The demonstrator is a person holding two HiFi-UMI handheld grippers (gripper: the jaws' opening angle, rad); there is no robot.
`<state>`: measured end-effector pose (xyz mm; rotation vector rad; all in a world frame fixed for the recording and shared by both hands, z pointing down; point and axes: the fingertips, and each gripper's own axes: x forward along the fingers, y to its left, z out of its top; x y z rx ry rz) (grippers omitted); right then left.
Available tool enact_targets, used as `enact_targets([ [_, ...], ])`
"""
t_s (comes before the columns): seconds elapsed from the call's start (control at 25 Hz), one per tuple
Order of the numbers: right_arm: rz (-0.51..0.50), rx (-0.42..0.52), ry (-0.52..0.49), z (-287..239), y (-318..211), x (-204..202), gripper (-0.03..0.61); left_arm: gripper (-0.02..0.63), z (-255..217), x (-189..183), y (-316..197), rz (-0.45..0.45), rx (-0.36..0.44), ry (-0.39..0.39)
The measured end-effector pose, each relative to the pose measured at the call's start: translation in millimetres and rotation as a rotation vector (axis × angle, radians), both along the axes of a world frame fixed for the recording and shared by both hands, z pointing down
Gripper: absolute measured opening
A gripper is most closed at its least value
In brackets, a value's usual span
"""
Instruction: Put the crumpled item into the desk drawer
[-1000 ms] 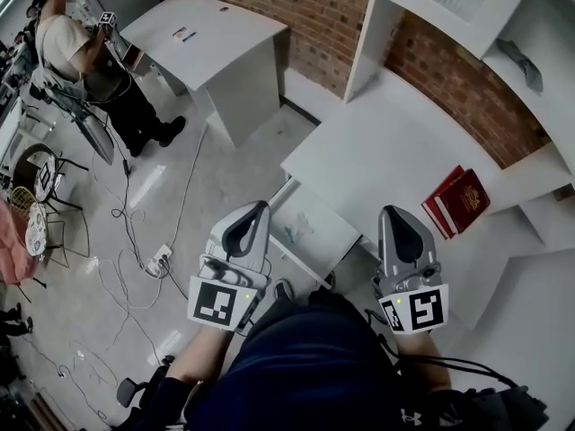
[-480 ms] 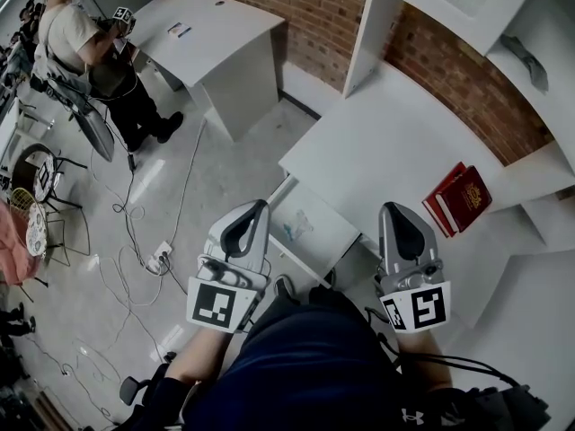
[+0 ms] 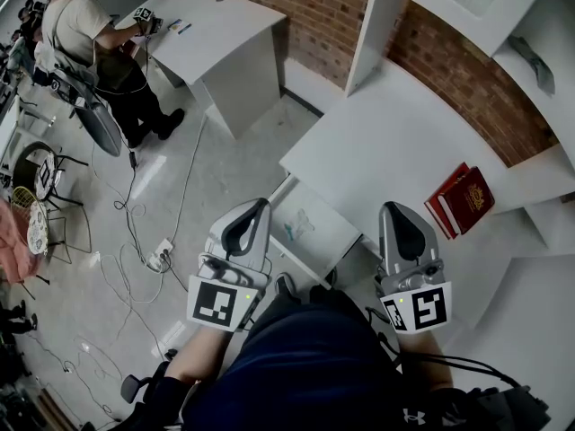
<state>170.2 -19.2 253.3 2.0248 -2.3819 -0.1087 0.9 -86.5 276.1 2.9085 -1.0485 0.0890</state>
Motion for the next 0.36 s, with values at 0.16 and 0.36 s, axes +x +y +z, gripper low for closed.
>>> enact_targets([
  [0.16, -0.003, 0.001, -0.005, 2, -2, 4, 0.002, 0.002, 4, 4, -2, -0.001, -0.007, -0.006],
  [0.36, 0.002, -0.007, -0.012, 9, -6, 12, 0.002, 0.002, 12, 12, -7, 0.000, -0.016, -0.009],
])
